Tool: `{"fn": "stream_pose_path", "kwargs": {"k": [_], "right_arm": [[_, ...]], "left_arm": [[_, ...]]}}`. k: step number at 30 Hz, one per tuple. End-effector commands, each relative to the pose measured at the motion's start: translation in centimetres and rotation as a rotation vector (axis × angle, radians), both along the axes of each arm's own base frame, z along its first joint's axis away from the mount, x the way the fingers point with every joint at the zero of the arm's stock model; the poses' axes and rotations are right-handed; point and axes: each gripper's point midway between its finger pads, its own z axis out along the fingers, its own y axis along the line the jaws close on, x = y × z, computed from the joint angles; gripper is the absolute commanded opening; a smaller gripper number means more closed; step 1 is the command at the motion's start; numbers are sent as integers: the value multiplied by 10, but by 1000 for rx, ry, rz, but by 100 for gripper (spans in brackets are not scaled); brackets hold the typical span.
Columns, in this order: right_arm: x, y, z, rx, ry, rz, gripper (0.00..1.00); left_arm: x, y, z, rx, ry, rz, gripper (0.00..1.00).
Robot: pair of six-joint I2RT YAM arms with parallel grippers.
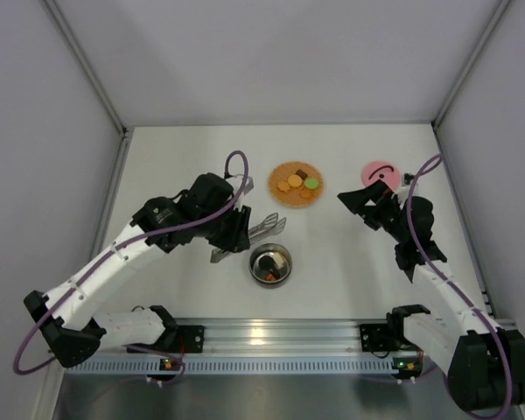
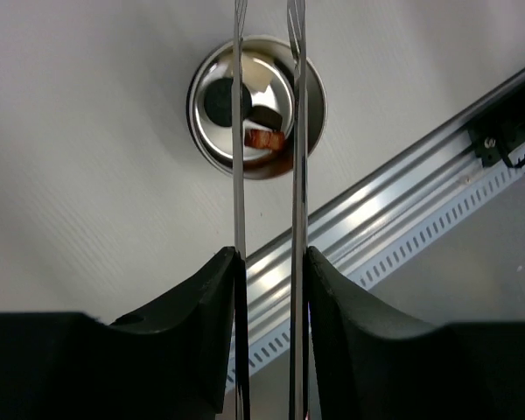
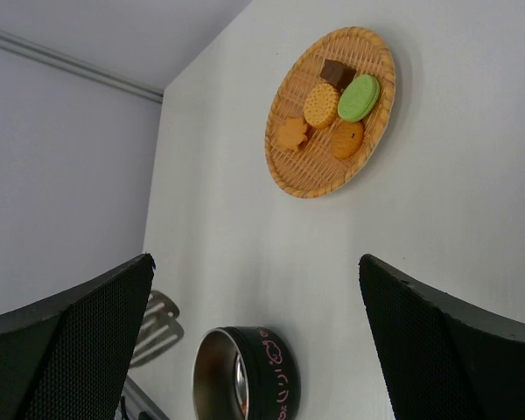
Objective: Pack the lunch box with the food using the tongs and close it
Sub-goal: Place the fake food in the packing box, then pick up the fake food from the plate.
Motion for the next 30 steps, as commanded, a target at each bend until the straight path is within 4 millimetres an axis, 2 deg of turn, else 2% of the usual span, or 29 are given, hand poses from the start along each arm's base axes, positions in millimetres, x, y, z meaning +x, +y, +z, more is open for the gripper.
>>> {"fn": "stream_pose_path", "kwargs": {"k": [1,4,5,7,8,10,11,12,13,14,16,17,25,30], "right_arm": [[7,-3,27,8,-100,-6,99],[7,-3,27,7,-101,-4,100],[7,-2,27,7,-99,-3,100],[7,-3,27,6,-99,-4,100],[6,-3,28,7,-102,-4,99],[6,-3,27,6,-101,-2,99],[5,-3,28,6,-101,-2,99],[5,-3,28,4,-104,-2,100],[4,-2,28,4,-102,-1,99],[4,-3,29,3,-104,-2,100],[4,-3,29,3,-104,-3,99],[3,-3,29,1,-106,-3,100],[3,-3,29,3,-106,-2,100],[3,-3,30,5,-107,-2,99]], "left_arm": [[44,-18,30,-39,-152,81,41],[78,-25,36,22,-216,154,46],[88,-32,27,47,-206,157,46],[104,-42,34,50,-238,165,48],[114,-50,24,81,-230,162,49],[130,-59,32,83,-257,172,49],[139,-64,18,128,-243,173,49],[146,-69,24,121,-257,177,49],[152,-71,21,132,-260,182,49],[160,-72,10,163,-248,192,49],[170,-75,5,171,-246,201,49],[177,-74,-5,197,-238,209,49],[203,-69,-43,264,-210,236,49],[207,-73,-54,264,-198,221,49]]}}
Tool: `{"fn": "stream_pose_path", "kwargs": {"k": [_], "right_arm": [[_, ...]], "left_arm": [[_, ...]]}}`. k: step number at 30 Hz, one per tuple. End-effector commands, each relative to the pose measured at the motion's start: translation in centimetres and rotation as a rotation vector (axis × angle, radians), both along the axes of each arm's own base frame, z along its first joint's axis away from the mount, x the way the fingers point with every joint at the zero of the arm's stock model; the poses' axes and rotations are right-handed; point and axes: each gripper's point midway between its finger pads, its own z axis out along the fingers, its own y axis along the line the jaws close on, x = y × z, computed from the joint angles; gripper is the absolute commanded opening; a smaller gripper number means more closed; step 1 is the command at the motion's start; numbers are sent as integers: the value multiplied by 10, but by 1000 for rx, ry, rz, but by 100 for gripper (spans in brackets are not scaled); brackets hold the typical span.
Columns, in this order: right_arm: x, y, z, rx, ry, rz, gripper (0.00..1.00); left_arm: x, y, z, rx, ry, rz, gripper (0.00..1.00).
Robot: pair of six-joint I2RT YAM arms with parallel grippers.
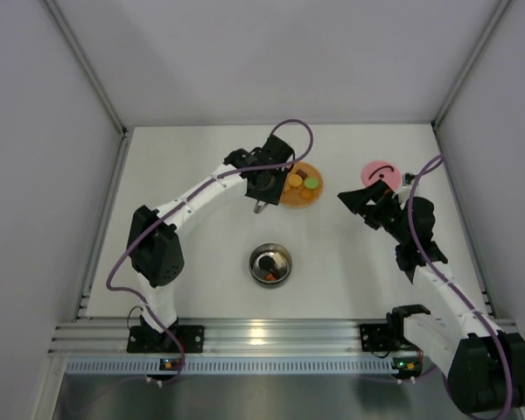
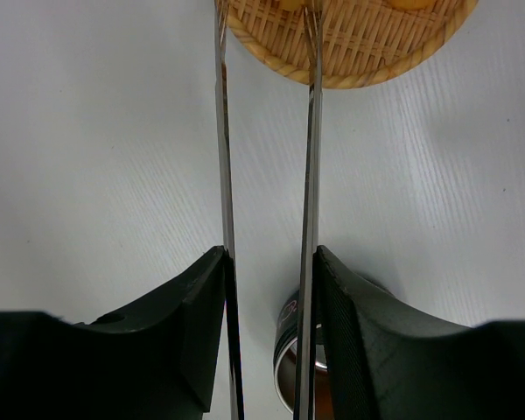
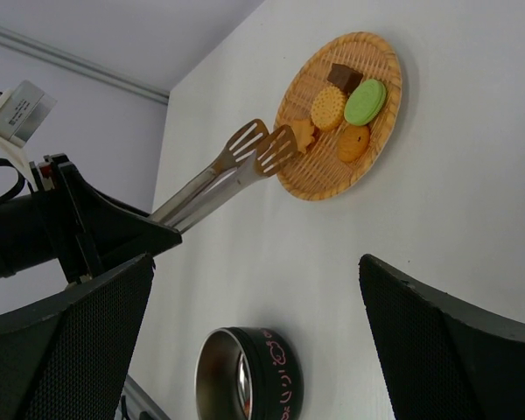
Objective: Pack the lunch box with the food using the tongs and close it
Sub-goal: Pick up the fake food from the plate.
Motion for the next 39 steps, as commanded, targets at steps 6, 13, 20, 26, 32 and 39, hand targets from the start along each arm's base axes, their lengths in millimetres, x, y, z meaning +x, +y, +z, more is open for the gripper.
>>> {"fn": "stream_pose_path", "kwargs": {"k": [6,13,20,26,32,39], "right_arm": [[4,-3,25,1,-89,-5,100],[4,-3,25,1,-91,-4,100],[4,-3,25,0,-91,-5,99],[5,-3,24,1,-86,-4,99],[6,-3,25,0,-88,-3,99],[6,-3,25,1,-86,-4,100]], "left_arm": [[20,-18,12,-62,-80,-23,49],[22,-18,5,-64,-62,-24,50],[25,-15,-4,-65,-38,-16,52],[26,-17,-6,-72,-31,-21,50],[25,-20,-3,-85,-28,-31,41],[23,-19,10,-98,-41,-35,38]]}}
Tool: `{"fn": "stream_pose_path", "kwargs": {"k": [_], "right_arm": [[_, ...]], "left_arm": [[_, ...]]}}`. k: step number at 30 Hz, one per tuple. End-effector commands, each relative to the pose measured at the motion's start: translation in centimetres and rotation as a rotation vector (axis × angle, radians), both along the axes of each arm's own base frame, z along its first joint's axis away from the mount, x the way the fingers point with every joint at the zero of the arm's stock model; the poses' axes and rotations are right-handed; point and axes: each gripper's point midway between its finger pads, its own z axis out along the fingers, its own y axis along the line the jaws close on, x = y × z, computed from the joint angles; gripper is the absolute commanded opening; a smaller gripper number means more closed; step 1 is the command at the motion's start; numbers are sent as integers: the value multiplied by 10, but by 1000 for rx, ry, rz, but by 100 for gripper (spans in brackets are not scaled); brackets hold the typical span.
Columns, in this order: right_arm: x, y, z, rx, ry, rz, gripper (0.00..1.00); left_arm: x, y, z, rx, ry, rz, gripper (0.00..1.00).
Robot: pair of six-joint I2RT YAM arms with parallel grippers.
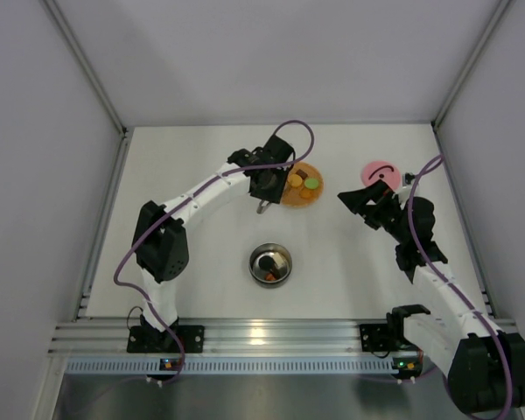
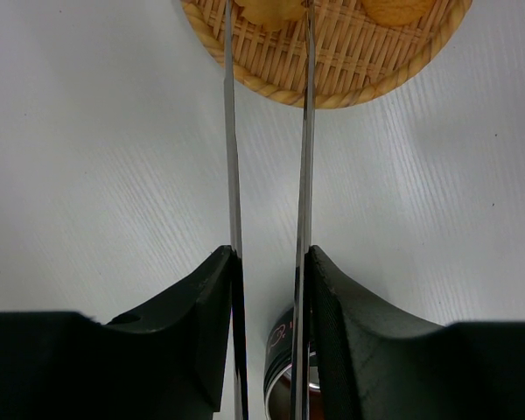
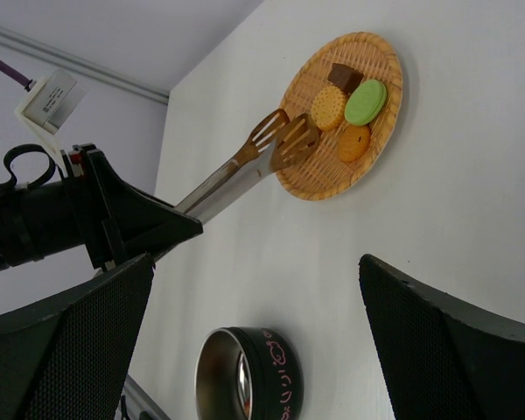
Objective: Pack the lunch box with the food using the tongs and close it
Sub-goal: Pick up the fake food from the plate, then place the fake food in the packing box.
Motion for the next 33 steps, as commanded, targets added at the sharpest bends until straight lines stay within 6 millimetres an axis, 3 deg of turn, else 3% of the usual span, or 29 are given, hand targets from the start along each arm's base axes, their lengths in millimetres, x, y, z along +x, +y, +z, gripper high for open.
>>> {"fn": "stream_pose_path", "kwargs": {"k": [1,9,15,33], "right_arm": [[6,-3,24,-1,-85,-3,100],[6,-3,22,2,-80,-4,99],[6,-3,22,4,-82,-6,100],[7,-3,20,9,-79,-8,99]], "left_arm": [[9,-7,35,-65,-73,-15,38],[-7,6,74,-95,-112,-17,37],[-42,24,110,-163,-130,-39,37],[-194,85,99,-232,100,-258,38]]}}
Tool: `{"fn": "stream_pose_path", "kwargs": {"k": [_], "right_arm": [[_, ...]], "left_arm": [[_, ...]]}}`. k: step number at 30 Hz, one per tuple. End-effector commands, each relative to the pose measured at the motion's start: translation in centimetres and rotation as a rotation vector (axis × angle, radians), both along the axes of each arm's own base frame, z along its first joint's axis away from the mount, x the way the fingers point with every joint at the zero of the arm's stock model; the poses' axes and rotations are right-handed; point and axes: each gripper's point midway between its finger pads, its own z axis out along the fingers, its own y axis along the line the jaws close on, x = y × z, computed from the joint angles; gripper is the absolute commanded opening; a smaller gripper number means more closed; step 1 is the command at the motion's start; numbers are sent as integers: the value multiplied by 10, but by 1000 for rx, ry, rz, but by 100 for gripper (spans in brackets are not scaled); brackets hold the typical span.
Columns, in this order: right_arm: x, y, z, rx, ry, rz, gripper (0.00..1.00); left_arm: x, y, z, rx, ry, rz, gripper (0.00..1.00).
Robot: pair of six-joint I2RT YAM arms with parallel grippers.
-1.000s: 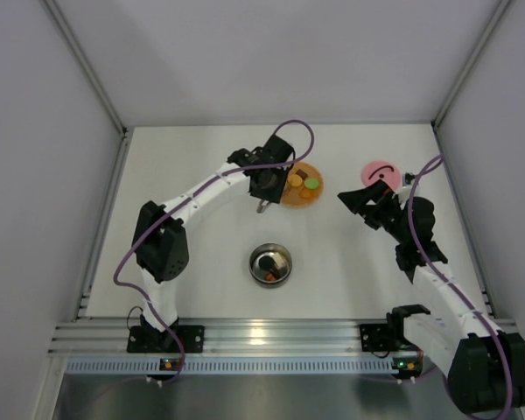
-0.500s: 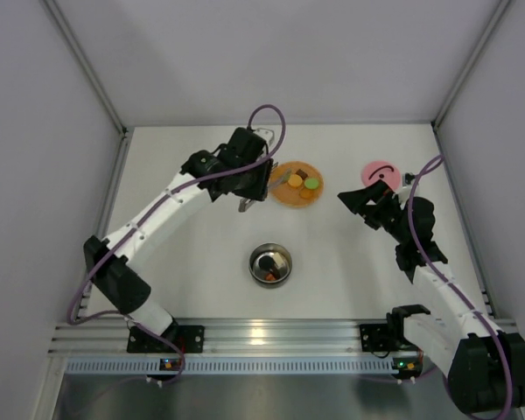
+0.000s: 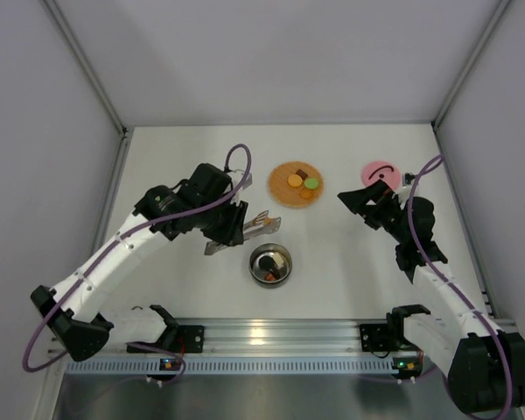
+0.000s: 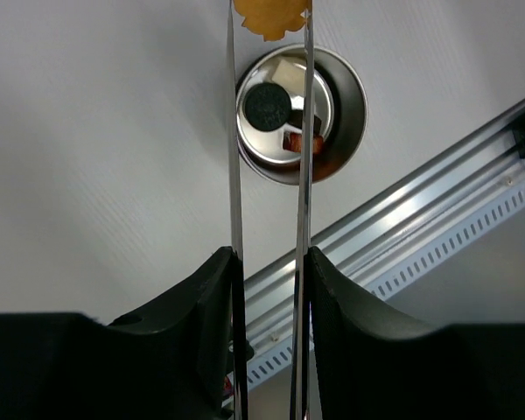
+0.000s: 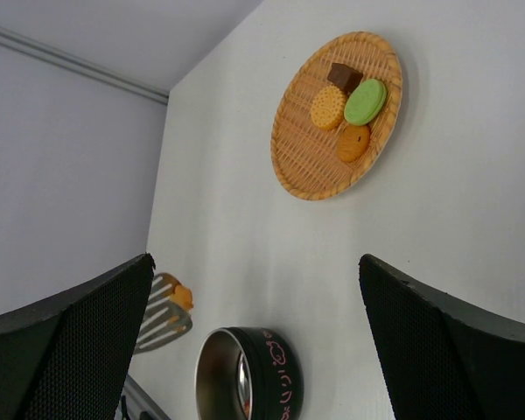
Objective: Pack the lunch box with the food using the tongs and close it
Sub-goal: Place the fake food in the packing box.
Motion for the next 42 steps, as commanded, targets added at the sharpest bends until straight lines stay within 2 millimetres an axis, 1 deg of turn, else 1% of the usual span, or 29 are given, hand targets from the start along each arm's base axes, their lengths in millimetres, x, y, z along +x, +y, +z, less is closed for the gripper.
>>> {"fn": "stream_pose_path", "kwargs": {"k": [1,3,6,12,18,25,30,42], "right_arm": [[7,-3,20,9,-79,-8,99],[8,-3,20,10,-78,-9,99],[8,-2,19,10,-75,-6,99],[8,-2,19,9,-76,-5,99],[9,-2,20,9,-76,-5,99],[9,-2,21,6,-79,-5,100],[9,-2,22,5,-81,-5,99],[8,-2,21,5,-81,-5,99]], "left_arm": [[-35,10,3,-44,36,-70,38],[-45,14,-2,-52,52,-79,38],[-59,16,-7,-71,78,-105,38],[-70,14,-11,-95,103,-139,38],[-71,12,-16,-80,117,-143,40],[-70,10,-17,-77,120,-144,43],[-68,8,-16,-78,115,-145,46],[-62,0,-9,-96,97,-150,47]]}}
